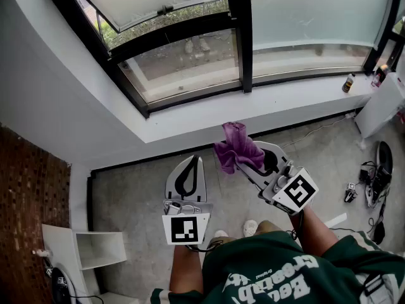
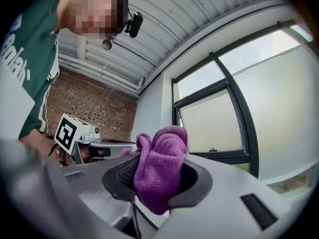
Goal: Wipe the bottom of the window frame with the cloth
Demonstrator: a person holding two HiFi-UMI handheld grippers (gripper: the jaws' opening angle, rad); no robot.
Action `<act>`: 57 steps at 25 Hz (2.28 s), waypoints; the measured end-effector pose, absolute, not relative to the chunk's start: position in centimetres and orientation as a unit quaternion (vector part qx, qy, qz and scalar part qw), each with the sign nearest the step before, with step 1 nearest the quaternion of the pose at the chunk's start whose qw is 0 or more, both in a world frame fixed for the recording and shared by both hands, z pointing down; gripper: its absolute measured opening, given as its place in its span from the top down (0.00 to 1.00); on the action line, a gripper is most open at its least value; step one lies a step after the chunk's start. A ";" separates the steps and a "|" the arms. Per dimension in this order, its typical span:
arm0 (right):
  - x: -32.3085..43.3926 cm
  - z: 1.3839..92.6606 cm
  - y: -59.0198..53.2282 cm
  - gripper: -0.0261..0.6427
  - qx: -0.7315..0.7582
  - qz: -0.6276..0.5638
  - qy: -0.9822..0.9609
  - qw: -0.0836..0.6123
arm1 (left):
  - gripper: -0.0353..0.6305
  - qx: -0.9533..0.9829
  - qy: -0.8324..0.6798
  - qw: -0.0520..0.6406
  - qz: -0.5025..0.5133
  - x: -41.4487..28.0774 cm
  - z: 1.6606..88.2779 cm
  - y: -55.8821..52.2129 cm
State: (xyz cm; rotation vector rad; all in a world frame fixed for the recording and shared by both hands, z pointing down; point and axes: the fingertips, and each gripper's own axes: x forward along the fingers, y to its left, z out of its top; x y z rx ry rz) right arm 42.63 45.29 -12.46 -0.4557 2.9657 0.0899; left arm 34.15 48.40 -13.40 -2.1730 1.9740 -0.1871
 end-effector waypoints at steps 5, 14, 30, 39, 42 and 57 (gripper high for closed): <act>42.6 -12.5 45.4 0.77 -0.149 0.039 0.986 0.069 | 0.94 -0.737 0.666 0.101 -0.062 34.4 -13.6 48.5; 42.7 -12.5 45.0 0.77 -0.157 0.033 0.985 0.068 | 0.94 -0.735 0.669 0.099 -0.060 34.1 -13.6 48.5; 42.5 -12.4 42.4 0.77 -0.156 0.013 0.985 0.077 | 0.94 -0.731 0.672 0.095 -0.065 33.3 -14.3 46.1; 43.1 -12.3 42.6 0.77 -0.152 0.015 0.985 0.080 | 0.94 -0.728 0.675 0.099 -0.067 33.7 -14.3 46.1; 43.3 -12.1 42.6 0.77 -0.151 0.016 0.985 0.083 | 0.94 -0.727 0.676 0.103 -0.062 34.1 -14.2 46.0; 41.7 -8.6 40.1 0.77 -0.142 -0.002 0.986 0.090 | 0.94 -0.721 0.681 0.110 -0.070 31.9 -11.7 43.2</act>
